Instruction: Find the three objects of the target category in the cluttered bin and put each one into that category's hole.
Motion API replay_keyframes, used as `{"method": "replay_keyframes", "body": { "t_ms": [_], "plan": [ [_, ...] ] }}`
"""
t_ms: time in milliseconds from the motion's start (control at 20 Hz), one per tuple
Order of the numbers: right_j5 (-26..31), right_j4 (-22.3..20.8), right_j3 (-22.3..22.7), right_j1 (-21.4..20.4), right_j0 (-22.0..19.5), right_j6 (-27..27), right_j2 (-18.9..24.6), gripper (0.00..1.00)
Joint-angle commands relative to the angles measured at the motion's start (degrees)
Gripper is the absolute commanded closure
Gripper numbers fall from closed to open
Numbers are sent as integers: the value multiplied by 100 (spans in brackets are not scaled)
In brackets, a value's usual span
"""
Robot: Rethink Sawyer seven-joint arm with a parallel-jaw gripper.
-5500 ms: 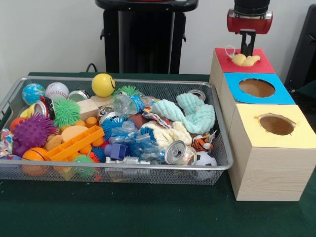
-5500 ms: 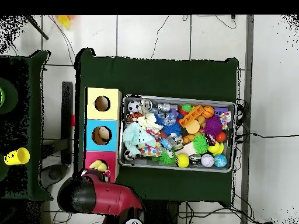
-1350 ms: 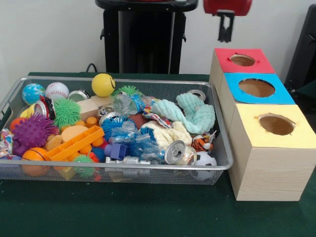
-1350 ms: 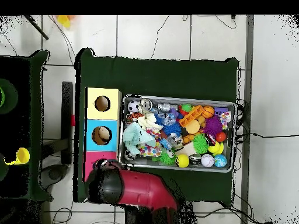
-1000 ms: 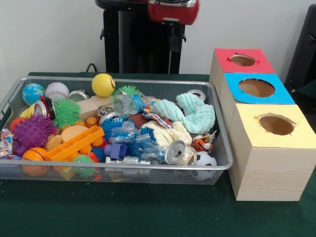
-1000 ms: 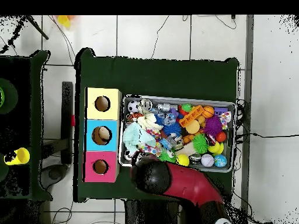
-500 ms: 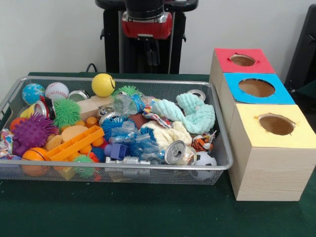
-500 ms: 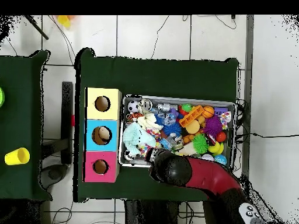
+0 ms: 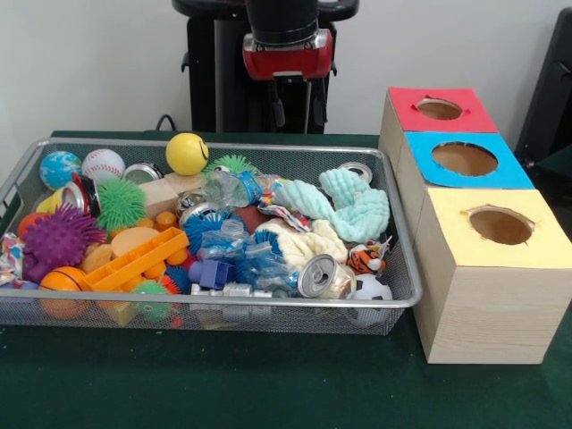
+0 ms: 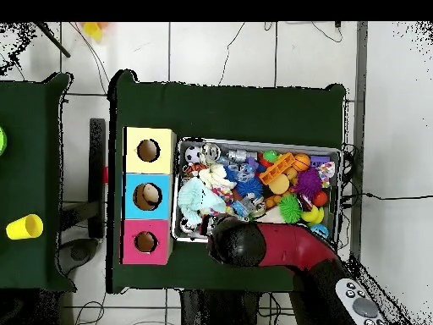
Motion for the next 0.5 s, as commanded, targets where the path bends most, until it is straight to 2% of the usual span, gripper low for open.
{"method": "replay_keyframes", "body": {
  "t_ms": [50,200,500],
  "plan": [
    [-93,-463,-548,182,-108,-647,718,0],
    [307,-555,-827,214,-22,-763,717,0],
    [594,-728,-1301,366,-33,-1044,927,0]
  ]
}}
